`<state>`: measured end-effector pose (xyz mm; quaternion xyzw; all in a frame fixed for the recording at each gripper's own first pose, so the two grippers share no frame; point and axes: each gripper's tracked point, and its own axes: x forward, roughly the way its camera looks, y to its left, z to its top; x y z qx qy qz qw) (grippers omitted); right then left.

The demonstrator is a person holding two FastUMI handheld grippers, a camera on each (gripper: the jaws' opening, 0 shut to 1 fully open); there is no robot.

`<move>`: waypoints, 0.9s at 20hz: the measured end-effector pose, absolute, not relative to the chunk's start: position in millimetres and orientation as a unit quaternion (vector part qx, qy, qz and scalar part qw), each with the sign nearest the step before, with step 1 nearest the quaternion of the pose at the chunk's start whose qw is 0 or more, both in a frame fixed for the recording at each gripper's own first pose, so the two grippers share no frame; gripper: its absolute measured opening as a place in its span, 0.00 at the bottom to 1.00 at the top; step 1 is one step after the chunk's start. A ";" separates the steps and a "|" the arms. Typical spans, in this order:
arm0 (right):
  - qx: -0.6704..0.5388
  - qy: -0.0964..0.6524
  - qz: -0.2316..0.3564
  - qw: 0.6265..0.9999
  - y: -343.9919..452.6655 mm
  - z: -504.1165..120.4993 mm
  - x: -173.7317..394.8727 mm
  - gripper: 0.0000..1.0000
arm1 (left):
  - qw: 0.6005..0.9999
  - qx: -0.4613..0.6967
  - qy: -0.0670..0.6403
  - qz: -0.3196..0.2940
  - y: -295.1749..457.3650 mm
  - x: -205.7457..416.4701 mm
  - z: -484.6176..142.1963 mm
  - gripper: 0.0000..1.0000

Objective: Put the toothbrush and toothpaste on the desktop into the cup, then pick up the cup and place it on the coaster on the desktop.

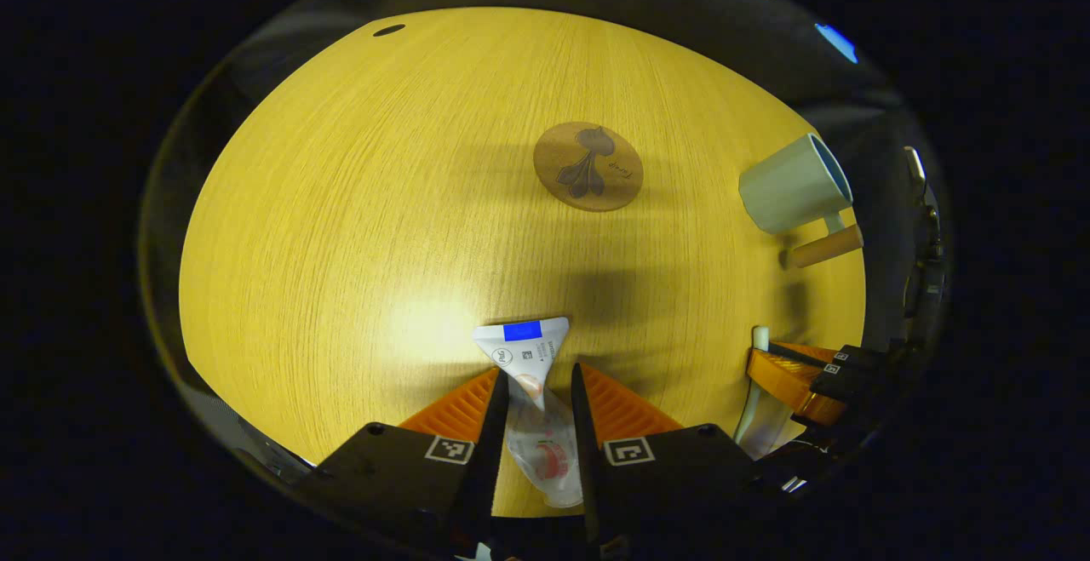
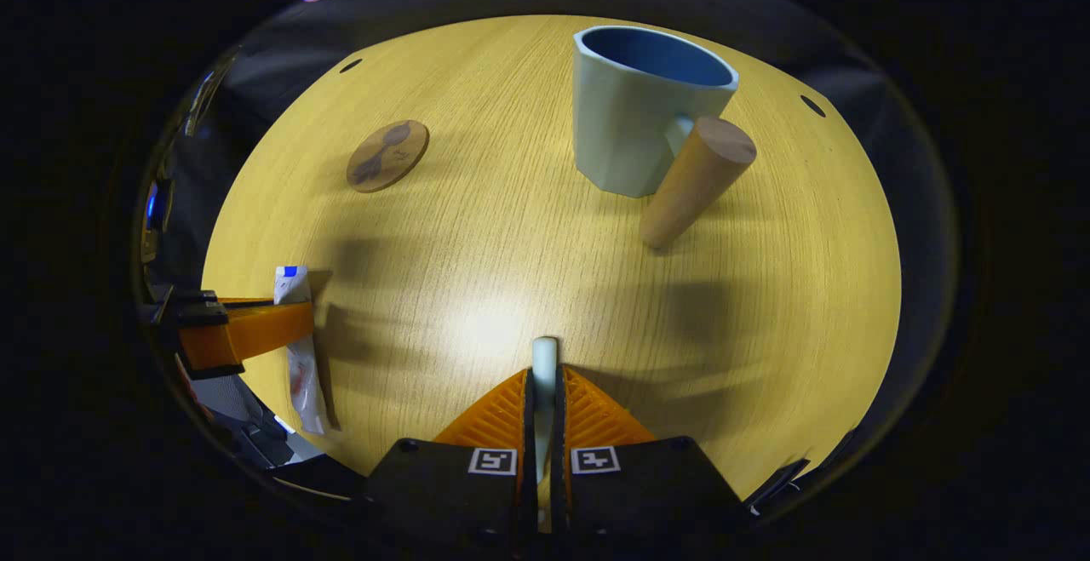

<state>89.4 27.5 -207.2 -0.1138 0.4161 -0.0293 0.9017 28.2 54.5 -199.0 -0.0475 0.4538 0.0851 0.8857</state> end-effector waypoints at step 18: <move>-0.155 0.351 0.026 0.923 27.7 -203.5 91.8 0.06 | 0.924 -0.068 0.370 0.068 59.3 31.0 -180.8 0.02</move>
